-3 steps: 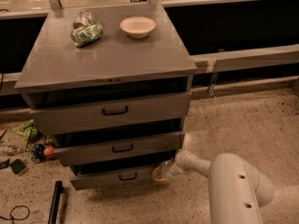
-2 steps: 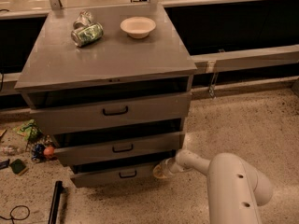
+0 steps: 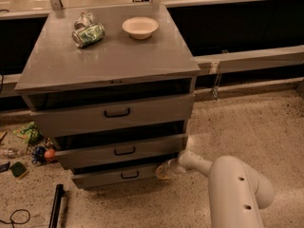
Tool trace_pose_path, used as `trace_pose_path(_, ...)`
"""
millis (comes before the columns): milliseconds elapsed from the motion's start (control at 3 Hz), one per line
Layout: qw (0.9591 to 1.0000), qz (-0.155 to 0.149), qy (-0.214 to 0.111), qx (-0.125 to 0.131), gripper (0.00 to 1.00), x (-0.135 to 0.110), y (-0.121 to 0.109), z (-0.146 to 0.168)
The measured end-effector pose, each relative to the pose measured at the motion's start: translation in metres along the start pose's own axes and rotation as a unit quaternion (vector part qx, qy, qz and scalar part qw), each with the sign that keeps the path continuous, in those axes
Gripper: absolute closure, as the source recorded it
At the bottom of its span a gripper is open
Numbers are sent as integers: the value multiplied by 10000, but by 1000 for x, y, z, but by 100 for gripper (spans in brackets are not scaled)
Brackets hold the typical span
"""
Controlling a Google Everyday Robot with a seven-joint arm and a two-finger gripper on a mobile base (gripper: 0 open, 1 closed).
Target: Close bottom drawer
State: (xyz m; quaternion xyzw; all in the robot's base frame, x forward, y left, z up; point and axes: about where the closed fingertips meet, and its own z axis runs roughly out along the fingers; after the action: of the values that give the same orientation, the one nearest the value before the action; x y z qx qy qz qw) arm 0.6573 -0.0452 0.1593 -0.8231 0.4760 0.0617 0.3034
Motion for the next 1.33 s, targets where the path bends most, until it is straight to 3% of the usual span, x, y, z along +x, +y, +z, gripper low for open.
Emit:
trace_pose_path(667, 9999, 40, -55, 121, 100, 3, -2, -3)
trace_pose_path(1000, 9984, 472, -232, 192, 100, -6, 5, -32)
trace_pose_path(1333, 9887, 1284, -742, -214, 98, -54, 38, -63)
